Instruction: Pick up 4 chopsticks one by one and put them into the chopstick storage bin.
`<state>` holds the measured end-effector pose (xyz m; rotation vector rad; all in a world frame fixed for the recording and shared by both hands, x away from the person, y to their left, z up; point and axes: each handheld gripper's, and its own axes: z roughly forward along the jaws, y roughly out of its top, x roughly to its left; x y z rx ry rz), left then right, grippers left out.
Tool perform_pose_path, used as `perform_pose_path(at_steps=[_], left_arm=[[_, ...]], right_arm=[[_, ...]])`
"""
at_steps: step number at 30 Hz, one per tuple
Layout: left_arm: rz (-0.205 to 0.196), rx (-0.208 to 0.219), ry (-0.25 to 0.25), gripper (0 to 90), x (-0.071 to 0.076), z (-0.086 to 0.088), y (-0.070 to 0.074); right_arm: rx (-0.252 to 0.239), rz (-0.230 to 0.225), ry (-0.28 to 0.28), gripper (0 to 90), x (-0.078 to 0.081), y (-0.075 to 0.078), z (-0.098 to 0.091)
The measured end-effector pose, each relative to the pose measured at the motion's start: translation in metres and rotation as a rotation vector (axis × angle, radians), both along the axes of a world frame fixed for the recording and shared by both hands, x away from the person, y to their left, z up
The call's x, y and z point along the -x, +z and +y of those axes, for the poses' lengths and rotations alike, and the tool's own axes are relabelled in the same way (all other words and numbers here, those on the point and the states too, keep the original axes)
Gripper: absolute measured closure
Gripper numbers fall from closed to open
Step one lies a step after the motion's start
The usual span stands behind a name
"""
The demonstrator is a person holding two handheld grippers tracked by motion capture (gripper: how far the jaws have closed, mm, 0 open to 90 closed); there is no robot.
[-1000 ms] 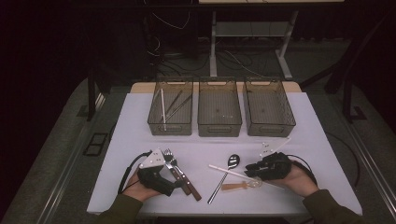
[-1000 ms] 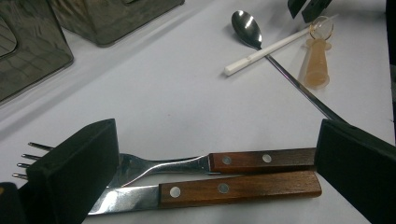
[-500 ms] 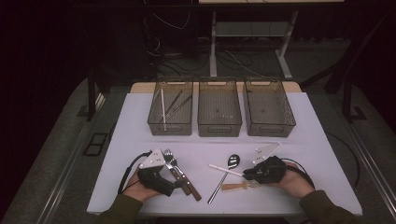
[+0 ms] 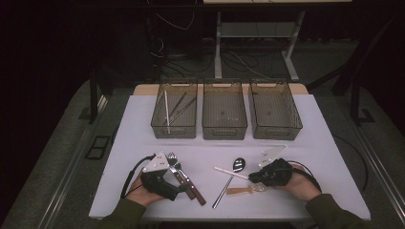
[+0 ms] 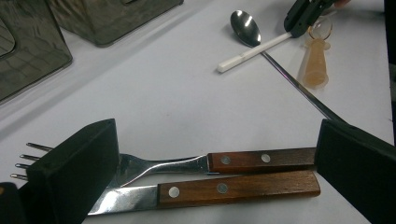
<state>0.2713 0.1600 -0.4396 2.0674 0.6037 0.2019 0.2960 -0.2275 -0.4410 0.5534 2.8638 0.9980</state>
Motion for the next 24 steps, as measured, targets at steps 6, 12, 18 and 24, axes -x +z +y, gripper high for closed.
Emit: perform_pose_path(at_steps=[6,12,18,24], left_arm=[[-0.001,-0.001,-0.001,0.0,0.000,0.000,0.000],[0.000,-0.002,0.000,0.0,0.000,0.000,0.000],[-0.001,-0.003,0.000,0.0,0.000,0.000,0.000],[-0.002,-0.003,0.002,0.0,0.000,0.000,0.000]], right_arm=[[-0.033,-0.001,-0.017,85.2,-0.003,0.006,-0.004],[-0.093,0.014,-0.053,85.2,-0.004,0.017,-0.007],[-0.134,0.013,-0.071,85.2,-0.009,0.027,-0.008],[-0.189,0.017,-0.093,85.2,-0.015,0.040,-0.004]])
